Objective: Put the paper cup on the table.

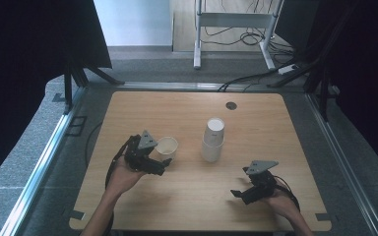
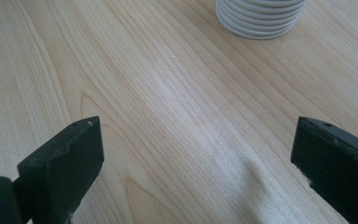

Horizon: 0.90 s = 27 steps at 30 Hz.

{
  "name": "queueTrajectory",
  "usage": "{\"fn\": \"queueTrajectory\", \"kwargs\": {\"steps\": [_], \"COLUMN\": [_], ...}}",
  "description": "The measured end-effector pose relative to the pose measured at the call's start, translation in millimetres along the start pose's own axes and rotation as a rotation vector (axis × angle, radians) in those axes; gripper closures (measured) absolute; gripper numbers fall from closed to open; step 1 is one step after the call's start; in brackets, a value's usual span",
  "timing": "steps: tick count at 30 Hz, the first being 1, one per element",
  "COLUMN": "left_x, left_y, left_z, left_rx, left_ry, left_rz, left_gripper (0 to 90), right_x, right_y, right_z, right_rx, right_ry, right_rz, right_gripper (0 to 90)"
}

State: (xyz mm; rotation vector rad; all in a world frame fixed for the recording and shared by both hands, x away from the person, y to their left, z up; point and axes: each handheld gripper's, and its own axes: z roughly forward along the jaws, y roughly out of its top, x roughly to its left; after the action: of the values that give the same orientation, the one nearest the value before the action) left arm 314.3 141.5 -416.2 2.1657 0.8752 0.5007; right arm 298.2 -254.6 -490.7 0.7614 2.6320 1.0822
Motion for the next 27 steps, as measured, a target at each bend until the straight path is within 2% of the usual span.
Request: {"fn": "queueTrajectory", "kwargs": {"steps": [4, 7, 9, 16, 27], "left_x": [-2.1, -4.7, -5.1, -8.8, -17.0], "left_y": [-8.4, -13.7, -15.5, -29.5, -49.9], "left_z": [-7.5, -11.3, -12.3, -14.8, -15.6], "left_rx": [-0.009, -0.038, -0.043, -0.051, -0.068], "left_ry": [0.003, 0.006, 0.004, -0.002, -0.049], "left_rz": [-0.007, -0.014, -0.01, -0.034, -0.06], "left_gripper": [0.0, 0.0, 0.0, 0.0, 0.0], "right_x": [-1.1, -1.4, -1.5, -2.5, -3.7], "right_y": [-1.3, -1.8, -1.9, -3.3, -4.9], "right_z": [-2.0, -2.9, -3.1, -4.4, -4.2], "right_rx": [-0.008, -0.011, -0.011, -0.016, -0.012], "right_ry": [-0.005, -0.006, -0.007, -0.013, -0.019], "right_rz": [0.006, 0.008, 0.009, 0.014, 0.016], "right_gripper": [2.3, 2.3, 2.3, 2.1, 2.0]}}
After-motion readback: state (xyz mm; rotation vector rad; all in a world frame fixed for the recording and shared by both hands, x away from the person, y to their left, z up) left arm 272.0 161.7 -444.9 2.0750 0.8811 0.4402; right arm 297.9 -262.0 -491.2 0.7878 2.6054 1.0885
